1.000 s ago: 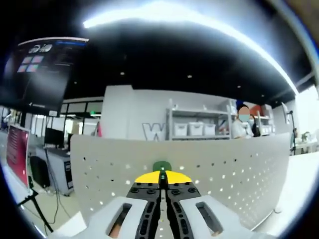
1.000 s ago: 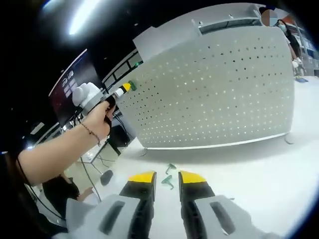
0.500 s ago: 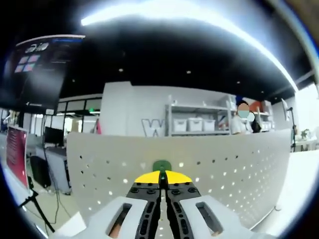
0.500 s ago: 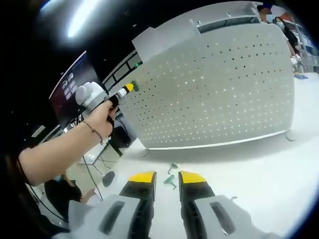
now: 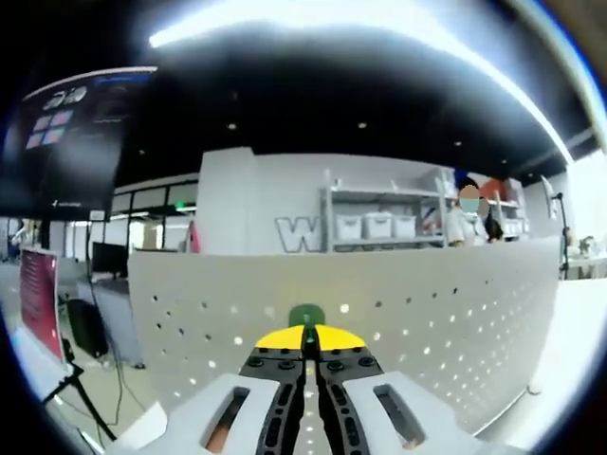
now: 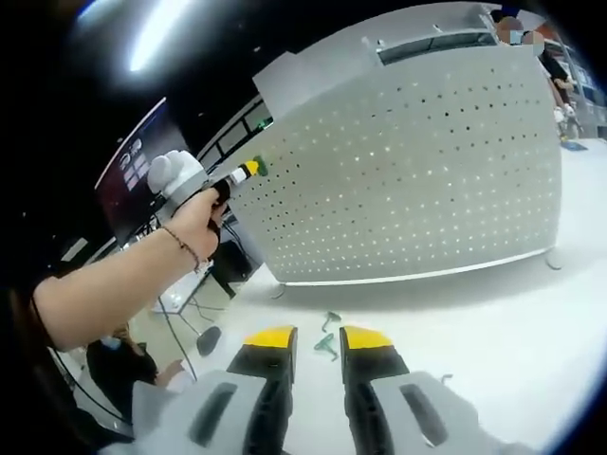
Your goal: Insert the hook assembly into the mounting plate slot until the hook locks in place.
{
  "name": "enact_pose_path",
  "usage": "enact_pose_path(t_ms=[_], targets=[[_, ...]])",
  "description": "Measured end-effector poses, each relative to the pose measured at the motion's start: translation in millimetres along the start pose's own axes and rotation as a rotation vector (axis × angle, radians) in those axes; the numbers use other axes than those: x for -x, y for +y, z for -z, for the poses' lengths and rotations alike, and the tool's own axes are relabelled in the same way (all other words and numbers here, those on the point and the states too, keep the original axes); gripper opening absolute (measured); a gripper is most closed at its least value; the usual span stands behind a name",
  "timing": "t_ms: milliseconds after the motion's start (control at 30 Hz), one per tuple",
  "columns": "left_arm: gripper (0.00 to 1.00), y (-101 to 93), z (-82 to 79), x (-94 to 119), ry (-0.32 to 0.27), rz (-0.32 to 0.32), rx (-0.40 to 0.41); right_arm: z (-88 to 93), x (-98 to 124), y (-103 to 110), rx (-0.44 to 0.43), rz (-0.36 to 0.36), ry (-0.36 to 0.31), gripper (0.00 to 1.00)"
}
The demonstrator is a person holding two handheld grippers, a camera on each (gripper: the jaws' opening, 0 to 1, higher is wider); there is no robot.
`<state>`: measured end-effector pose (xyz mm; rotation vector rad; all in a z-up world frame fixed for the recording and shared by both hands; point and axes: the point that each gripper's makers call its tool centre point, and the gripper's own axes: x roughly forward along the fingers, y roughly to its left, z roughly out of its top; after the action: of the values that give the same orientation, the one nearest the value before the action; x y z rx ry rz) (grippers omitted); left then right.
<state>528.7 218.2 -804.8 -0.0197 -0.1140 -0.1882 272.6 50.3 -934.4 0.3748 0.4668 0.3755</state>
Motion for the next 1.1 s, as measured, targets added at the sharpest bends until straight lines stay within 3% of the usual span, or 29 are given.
enact_pose_path(t_ms=[100, 233, 433, 533, 600, 700, 867, 933, 1100], targets=[[0.04, 0.6, 0.9, 1, 0.027, 0.022, 0.033, -0.7, 1, -3, -0.002, 0.006, -0.004, 0.16], [0.16, -1.9, 0.6, 5, 0.034, 0.060, 0.087, -2.5, 2, -6, 0.002, 0.017, -0.012, 0.17], [0.32, -2.5, -3.3, 19, 0.062, 0.101, 0.064, -7.4, 4, -12, 0.003, 0.033, -0.023, 0.18], [0.37, -5.2, 10.8, 35, 0.172, 0.163, 0.053, -9.6, 5, -18, 0.015, 0.044, -0.026, 0.18], [0.41, -3.6, 20.8, 49, 0.229, 0.189, 0.028, -10.0, 6, -22, 0.019, 0.052, -0.024, 0.18], [0.47, -1.7, 32.9, 69, 0.293, 0.221, 0.057, -10.0, 8, -27, 0.029, 0.062, -0.022, 0.19], [0.52, 2.1, 50.8, 101, 0.368, 0.256, 0.064, -10.4, 11, -37, 0.039, 0.085, -0.021, 0.19], [0.52, 0.4, 53.1, 111, 0.349, 0.274, 0.074, -9.9, 12, -39, 0.041, 0.091, -0.020, 0.19], [0.50, 0.3, 91.4, 146, 0.460, 0.300, 0.077, -6.7, 17, -44, 0.052, 0.107, -0.013, 0.19]])
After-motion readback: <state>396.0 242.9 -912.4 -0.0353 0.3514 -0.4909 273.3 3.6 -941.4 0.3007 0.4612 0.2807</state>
